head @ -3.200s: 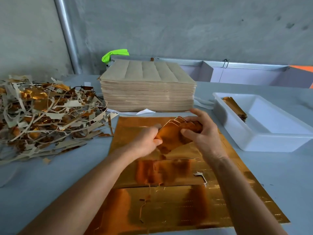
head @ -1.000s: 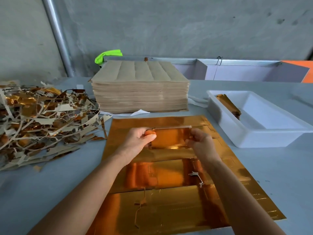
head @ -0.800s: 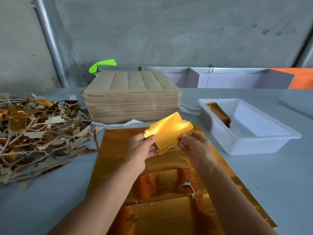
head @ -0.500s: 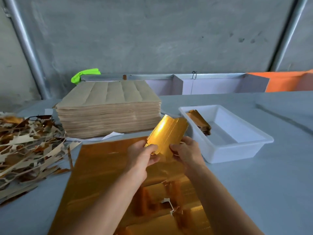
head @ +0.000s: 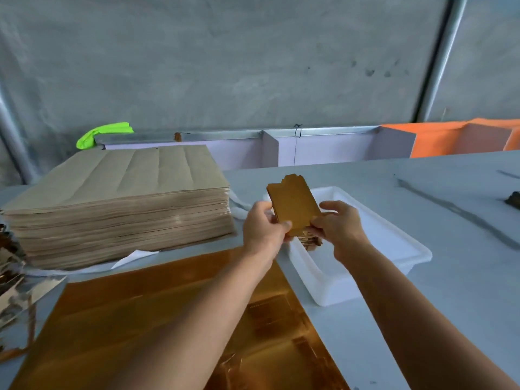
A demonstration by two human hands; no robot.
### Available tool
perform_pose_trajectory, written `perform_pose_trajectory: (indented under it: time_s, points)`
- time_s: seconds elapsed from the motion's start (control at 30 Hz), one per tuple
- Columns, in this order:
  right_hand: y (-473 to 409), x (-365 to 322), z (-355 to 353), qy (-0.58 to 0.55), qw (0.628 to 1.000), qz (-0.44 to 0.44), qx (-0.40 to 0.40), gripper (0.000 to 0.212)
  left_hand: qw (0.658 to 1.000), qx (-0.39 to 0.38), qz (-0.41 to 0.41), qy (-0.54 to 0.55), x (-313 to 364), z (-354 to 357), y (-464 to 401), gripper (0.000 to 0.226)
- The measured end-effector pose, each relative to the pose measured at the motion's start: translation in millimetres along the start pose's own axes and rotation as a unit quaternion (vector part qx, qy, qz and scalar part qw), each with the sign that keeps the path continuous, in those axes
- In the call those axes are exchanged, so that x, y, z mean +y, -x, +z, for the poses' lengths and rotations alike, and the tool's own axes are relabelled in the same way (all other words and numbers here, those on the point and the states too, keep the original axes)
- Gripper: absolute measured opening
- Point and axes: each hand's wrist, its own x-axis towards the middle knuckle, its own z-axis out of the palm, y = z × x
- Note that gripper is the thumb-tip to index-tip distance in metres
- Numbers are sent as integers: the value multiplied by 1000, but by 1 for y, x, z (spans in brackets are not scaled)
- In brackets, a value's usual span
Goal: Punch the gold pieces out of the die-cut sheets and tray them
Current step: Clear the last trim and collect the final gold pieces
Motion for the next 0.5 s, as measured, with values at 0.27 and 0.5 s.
perform_pose_trajectory:
  time_s: [0.27,0.5]
  points:
    - [-76,10,-19,45,996,33,77,31,891,-32,232,-388,-25,38,-42,31]
    - [-99,31,2,98,992,64,36,27,807,-140,217,-531,-42,37,-57,46]
